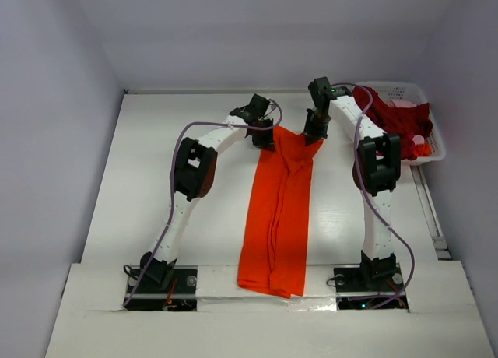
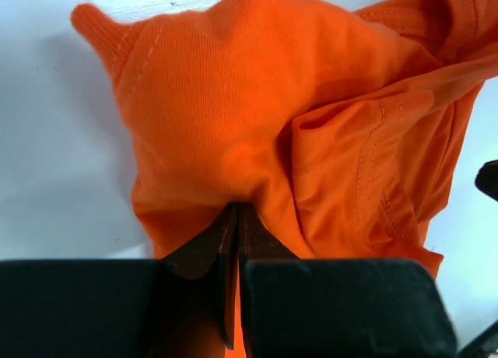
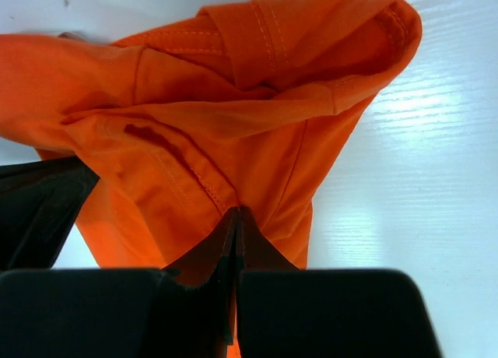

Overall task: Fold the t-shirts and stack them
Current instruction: Rotate the tshirt 90 degrees

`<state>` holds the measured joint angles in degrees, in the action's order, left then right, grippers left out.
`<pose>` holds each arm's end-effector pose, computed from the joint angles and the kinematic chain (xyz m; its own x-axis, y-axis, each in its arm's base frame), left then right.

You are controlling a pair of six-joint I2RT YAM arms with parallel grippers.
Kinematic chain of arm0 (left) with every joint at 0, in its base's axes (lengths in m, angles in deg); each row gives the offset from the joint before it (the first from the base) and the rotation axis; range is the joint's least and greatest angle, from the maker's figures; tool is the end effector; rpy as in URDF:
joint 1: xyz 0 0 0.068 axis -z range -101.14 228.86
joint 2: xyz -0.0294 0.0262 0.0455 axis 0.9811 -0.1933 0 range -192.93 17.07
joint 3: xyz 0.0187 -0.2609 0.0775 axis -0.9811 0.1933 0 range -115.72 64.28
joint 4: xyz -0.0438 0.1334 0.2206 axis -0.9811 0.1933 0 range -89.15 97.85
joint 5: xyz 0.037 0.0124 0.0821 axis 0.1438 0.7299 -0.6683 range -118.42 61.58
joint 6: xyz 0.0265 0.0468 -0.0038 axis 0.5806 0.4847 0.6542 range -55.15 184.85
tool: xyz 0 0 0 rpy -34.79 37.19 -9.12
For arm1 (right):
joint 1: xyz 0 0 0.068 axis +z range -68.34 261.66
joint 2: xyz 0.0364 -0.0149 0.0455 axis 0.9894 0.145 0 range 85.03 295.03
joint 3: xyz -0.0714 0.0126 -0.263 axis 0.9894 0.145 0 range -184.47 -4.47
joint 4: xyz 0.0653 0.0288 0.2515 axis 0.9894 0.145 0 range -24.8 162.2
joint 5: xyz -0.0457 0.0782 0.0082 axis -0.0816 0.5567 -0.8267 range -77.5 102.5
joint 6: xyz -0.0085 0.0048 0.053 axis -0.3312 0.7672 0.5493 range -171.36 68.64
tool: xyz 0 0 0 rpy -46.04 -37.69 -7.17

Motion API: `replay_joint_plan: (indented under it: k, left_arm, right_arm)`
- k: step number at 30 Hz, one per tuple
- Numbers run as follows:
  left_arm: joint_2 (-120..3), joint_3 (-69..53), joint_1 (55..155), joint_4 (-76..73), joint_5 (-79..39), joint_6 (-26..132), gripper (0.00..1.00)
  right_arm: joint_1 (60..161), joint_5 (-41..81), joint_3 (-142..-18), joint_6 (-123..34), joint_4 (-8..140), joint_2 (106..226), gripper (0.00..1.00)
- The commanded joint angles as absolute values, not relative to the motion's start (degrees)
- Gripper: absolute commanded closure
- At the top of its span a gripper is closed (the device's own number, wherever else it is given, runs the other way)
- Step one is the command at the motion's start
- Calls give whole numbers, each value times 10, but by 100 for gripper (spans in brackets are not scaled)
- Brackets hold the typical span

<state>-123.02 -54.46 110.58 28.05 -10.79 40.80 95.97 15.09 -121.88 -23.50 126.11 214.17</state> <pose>0.4570 -0.2953 0.1687 -0.8559 0.0725 -0.5120 0.3535 0.8046 -0.4772 0.4564 0.1180 0.2226 -0.9391 0.2422 -0.2437 0.2023 0.9631 0.1775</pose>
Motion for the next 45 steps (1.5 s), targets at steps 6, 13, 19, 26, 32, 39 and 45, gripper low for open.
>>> replay_joint_plan:
  k: [6,13,19,26,32,39,45]
  left_arm:
    - [-1265,-585,1101,301,-81,415,100]
    - [-1275,-570,1074,309,-102,390,100]
    - [-1270,-547,1046,319,-130,379,100]
    - [-1267,-536,1016,318,-144,369,100]
    - [-1283,-549,989,320,-141,366,100]
    - [-1315,-605,962,340,-142,373,100]
    - [-1344,-665,943,357,-128,387,100]
  right_arm:
    - [963,167,-1222,-236,1237,2141,100]
    - [963,172,-1234,-236,1241,2140,100]
    - [975,178,-1254,-233,1249,2142,100]
    - [980,183,-1259,-231,1250,2143,100]
    - [985,187,-1242,-229,1238,2132,100]
    - [991,189,-1216,-230,1226,2116,100]
    - [996,199,-1215,-231,1223,2103,100]
